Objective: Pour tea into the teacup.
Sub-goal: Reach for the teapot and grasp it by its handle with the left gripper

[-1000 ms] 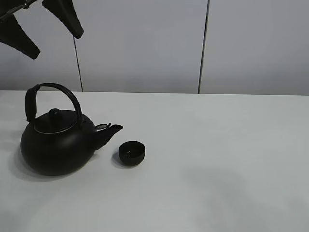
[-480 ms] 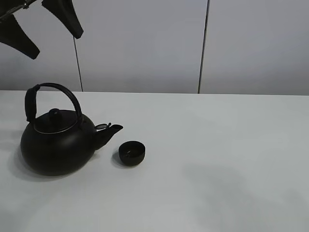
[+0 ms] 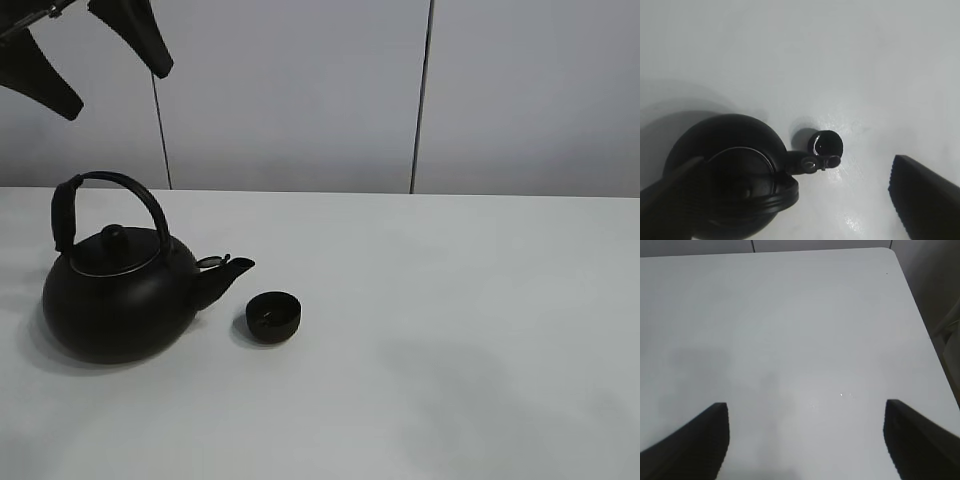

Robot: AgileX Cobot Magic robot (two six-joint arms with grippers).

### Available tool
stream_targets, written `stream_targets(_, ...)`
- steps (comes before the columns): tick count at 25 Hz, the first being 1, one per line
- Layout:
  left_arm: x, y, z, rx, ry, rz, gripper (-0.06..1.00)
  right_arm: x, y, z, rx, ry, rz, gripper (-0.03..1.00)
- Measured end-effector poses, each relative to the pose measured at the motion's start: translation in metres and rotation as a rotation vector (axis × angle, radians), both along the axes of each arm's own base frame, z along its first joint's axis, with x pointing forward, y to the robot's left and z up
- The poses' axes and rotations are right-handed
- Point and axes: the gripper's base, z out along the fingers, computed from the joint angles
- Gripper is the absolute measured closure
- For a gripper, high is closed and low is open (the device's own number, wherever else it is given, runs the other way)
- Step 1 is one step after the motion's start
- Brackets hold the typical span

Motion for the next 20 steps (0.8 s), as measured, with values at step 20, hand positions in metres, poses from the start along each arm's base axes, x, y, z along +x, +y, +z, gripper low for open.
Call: stream_targets(20, -0.115, 0.037, -0.059, 0.279, -0.808, 0.181, 0.25, 0.000, 0.000, 0.000, 0.000, -0.001, 0.000, 0.39)
